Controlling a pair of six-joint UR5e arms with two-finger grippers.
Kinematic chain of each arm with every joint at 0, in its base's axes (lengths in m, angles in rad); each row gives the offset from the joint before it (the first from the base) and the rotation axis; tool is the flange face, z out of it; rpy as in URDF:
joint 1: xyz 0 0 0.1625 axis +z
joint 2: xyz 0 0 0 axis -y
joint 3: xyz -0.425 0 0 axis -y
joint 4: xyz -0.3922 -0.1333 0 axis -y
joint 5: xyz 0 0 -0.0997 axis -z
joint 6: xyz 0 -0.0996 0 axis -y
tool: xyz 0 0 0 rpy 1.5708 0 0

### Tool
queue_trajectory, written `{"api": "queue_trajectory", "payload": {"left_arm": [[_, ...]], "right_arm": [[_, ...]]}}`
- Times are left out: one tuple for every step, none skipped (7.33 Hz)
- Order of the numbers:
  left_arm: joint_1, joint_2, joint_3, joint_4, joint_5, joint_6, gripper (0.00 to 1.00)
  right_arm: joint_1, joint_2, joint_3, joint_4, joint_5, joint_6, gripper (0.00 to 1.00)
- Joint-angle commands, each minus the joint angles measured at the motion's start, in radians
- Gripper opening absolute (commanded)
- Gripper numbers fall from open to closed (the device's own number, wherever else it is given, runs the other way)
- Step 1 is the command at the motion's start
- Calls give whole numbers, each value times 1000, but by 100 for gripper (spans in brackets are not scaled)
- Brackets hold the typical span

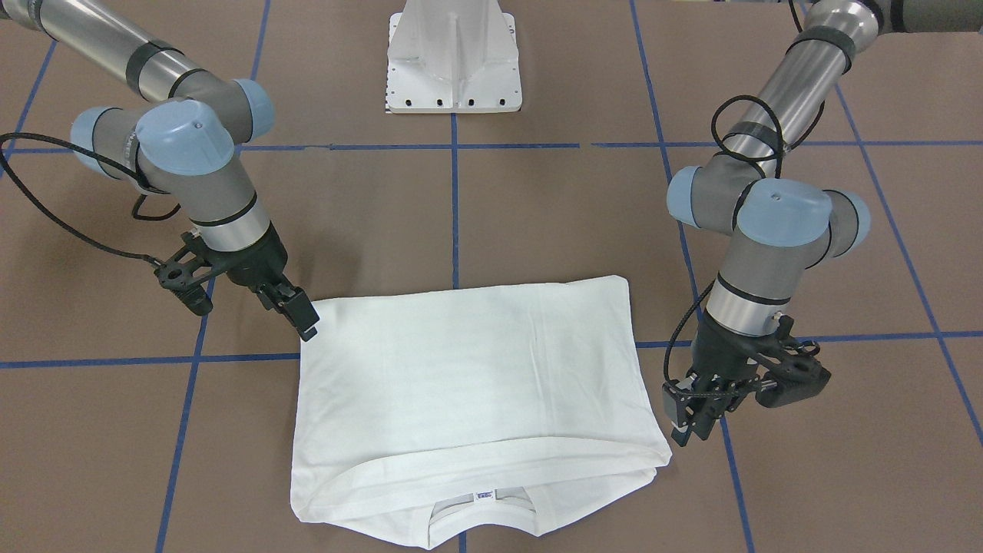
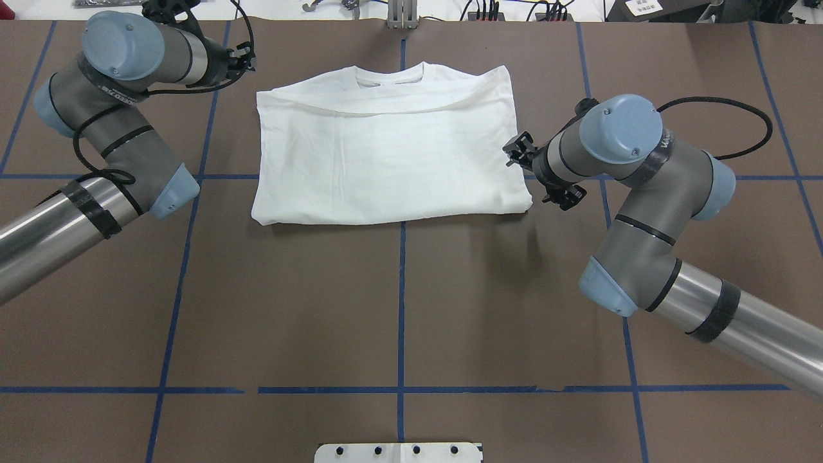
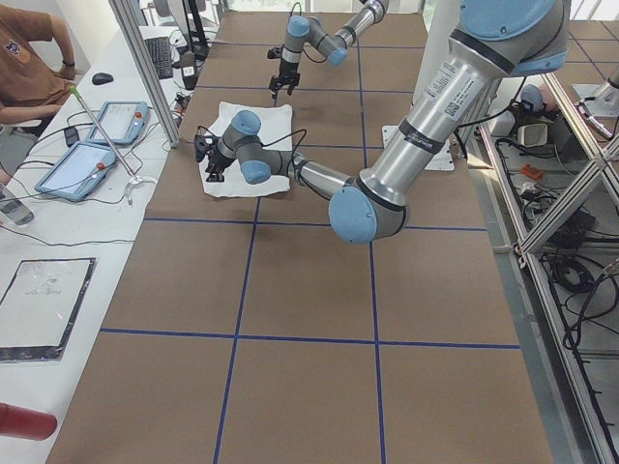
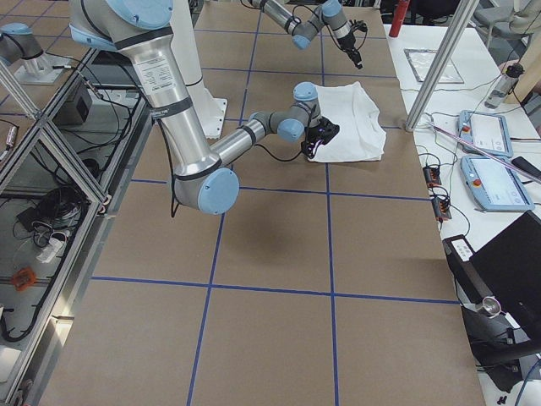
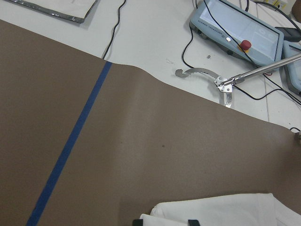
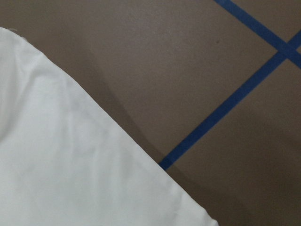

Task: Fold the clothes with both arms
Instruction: 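Lower the right gripper to the folded shirt's near corner and grasp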

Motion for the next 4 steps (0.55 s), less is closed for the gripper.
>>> {"api": "queue_trajectory", "payload": {"left_arm": [[0, 4, 0, 0, 2, 1, 43], [0, 6, 0, 0, 2, 1, 43], [0, 6, 0, 1, 2, 1, 43], [0, 6, 0, 1, 2, 1, 43]], "right_arm": [[-28, -1, -31, 0, -2, 16, 94], [-38, -1, -42, 0, -14, 16, 88], [-55, -1, -44, 0, -34, 16, 80], [-63, 1, -45, 0, -45, 18, 62]]}}
